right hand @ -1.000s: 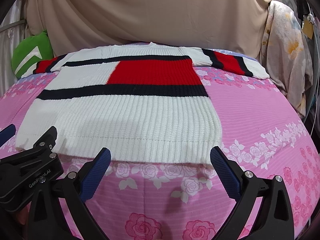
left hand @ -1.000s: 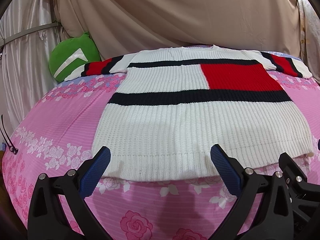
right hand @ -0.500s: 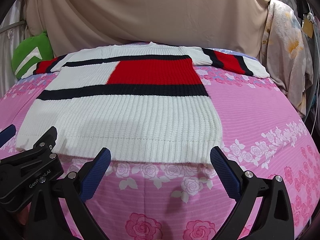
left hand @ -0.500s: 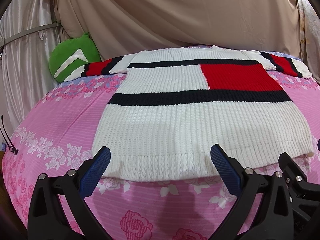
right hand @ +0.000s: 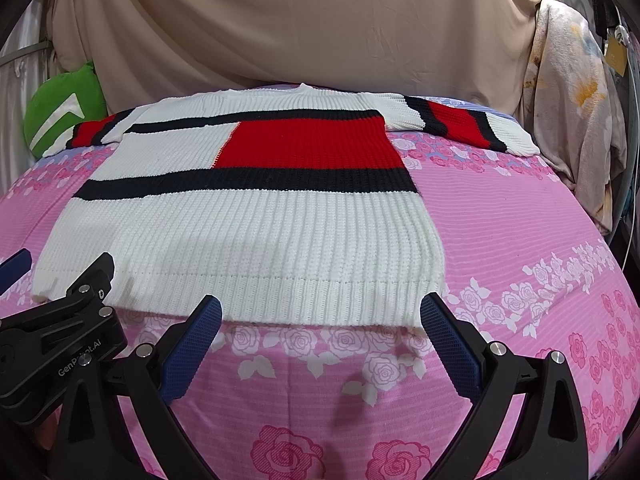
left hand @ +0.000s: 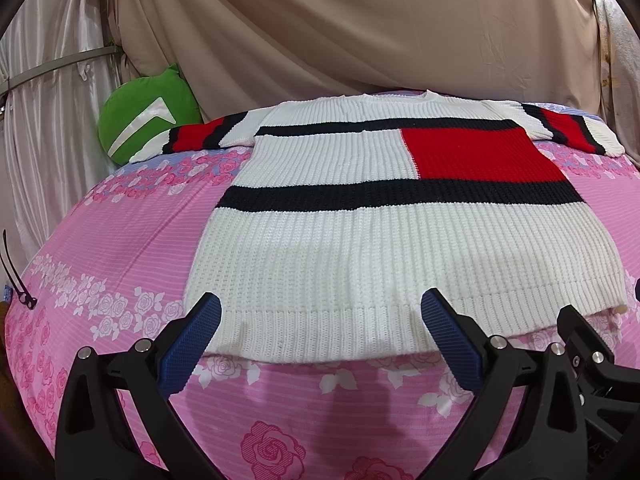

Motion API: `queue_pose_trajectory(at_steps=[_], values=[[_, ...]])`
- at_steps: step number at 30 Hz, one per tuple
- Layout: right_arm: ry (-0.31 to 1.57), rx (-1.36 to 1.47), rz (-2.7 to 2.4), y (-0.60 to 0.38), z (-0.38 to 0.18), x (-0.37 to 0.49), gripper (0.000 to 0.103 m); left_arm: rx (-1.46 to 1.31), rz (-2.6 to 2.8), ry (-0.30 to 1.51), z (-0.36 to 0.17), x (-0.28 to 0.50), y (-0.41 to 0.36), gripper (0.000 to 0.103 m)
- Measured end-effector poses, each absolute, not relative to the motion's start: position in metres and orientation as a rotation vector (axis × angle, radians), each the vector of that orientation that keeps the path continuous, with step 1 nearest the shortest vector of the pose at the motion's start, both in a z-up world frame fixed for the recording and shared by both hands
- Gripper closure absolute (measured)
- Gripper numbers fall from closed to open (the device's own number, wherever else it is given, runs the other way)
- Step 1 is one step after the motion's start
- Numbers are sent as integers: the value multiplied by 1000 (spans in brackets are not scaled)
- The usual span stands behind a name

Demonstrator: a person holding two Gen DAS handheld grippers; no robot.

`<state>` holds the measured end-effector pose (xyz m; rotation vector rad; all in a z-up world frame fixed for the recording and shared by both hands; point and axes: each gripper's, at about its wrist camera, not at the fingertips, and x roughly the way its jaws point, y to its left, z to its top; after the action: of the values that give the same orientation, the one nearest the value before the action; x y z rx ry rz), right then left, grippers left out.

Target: Fold small clothes

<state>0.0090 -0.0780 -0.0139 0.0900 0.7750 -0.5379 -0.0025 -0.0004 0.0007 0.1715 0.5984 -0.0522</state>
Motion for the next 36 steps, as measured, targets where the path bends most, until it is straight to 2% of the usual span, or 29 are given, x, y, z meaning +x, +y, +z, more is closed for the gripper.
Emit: queue_pose_trajectory(at_steps=[26, 30, 36], values=[[779, 115, -517, -81, -15, 8, 5, 155, -71, 606, 3, -3, 3, 5], [734, 257, -436, -114, -9, -2, 5, 59, -123, 628, 5, 1, 20, 5], [647, 191, -617, -221, 24, 1, 7, 81, -47, 617, 29, 25, 45, 5]])
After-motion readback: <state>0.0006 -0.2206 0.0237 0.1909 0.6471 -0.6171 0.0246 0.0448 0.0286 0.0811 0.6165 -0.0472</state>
